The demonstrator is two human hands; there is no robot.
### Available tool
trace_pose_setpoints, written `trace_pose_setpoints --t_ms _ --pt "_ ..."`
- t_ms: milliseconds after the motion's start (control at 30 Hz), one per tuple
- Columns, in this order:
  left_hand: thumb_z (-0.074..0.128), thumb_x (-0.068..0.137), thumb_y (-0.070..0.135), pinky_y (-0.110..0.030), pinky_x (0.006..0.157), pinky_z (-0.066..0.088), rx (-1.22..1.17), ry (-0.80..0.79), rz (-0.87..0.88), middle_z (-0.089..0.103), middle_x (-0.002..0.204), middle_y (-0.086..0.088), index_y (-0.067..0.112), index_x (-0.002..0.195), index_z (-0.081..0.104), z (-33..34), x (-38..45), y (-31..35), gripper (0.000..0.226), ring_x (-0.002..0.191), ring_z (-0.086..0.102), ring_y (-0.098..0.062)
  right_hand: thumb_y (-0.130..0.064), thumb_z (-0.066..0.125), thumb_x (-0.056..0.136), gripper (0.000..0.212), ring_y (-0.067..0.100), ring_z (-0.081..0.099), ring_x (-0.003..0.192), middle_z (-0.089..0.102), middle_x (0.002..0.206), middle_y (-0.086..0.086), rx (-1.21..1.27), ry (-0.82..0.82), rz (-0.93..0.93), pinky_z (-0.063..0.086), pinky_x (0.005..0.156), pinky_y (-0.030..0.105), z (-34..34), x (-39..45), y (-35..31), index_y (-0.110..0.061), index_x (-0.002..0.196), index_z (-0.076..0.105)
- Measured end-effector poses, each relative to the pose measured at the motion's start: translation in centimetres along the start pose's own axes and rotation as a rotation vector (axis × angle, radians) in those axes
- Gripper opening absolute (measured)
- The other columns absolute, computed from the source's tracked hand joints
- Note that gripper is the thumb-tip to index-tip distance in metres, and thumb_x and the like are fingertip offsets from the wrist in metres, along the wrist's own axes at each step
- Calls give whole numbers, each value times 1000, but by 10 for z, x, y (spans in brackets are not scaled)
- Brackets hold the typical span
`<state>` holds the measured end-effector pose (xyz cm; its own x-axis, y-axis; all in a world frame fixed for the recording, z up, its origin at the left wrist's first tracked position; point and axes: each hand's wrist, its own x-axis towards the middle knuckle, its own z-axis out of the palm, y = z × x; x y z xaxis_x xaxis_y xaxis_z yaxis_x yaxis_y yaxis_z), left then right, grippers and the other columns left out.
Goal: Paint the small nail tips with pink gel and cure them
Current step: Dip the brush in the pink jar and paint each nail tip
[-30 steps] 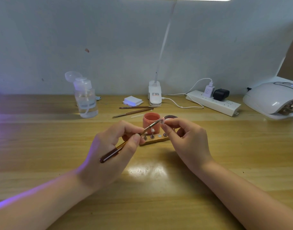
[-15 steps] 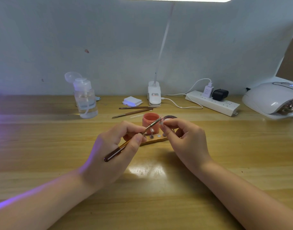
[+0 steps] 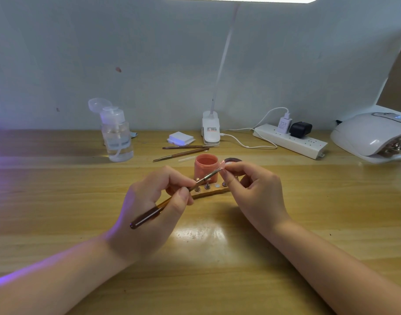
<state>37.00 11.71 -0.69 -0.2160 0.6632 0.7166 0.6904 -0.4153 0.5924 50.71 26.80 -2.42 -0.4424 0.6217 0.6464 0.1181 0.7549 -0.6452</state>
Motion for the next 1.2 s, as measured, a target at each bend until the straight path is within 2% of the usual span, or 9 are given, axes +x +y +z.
trace_pose_setpoints --t_ms 133,300,400,500,633,800,1000,1200 --pt "50 89 27 -6 73 42 -32 34 -32 70 88 12 24 98 62 3 3 2 15 84 65 -2 -18 70 86 12 12 54 54 70 76 -10 -1 4 -2 49 54 34 0 0 -1 -20 97 74" --pt "59 92 24 -5 72 43 -62 1 -77 72 92 15 27 101 63 6 2 0 10 87 66 0 -16 71 85 13 10 50 51 70 75 -8 9 6 -3 45 52 28 0 0 0 -18 98 74" --pt "51 89 29 -10 71 44 -64 -12 -68 71 84 10 24 96 63 4 0 0 15 82 66 -7 -16 71 85 13 9 49 51 69 73 -9 20 14 -4 46 51 31 0 -1 1 -19 97 74" --pt "49 89 29 -11 68 43 -89 24 -63 70 80 9 24 95 63 2 0 0 16 75 64 -6 -16 71 85 13 8 49 50 70 72 -9 31 20 -6 46 51 32 1 0 1 -19 97 74" --pt "52 89 32 -7 69 42 -105 44 -101 72 86 10 24 99 64 5 2 0 18 77 64 -1 -17 71 85 13 9 51 51 71 76 -7 36 23 -20 49 51 35 1 -1 1 -18 98 74" --pt "50 87 32 -9 71 43 -81 6 -108 71 83 9 20 96 65 5 0 -2 21 80 65 -7 -16 71 85 13 15 54 53 72 77 -5 45 10 4 50 54 42 0 -1 1 -17 98 74" --pt "49 88 32 -8 70 42 -91 50 -104 70 84 9 24 96 62 4 1 -1 17 77 63 -3 -21 69 86 13 12 51 52 69 75 -9 52 -10 4 47 51 34 0 -1 -2 -19 98 73" --pt "49 87 34 -9 69 42 -68 19 -133 71 84 8 21 95 64 4 1 -3 22 79 64 -6 -19 70 85 11 15 52 53 69 77 -10 30 4 -12 48 52 37 -1 -1 -1 -21 95 73"
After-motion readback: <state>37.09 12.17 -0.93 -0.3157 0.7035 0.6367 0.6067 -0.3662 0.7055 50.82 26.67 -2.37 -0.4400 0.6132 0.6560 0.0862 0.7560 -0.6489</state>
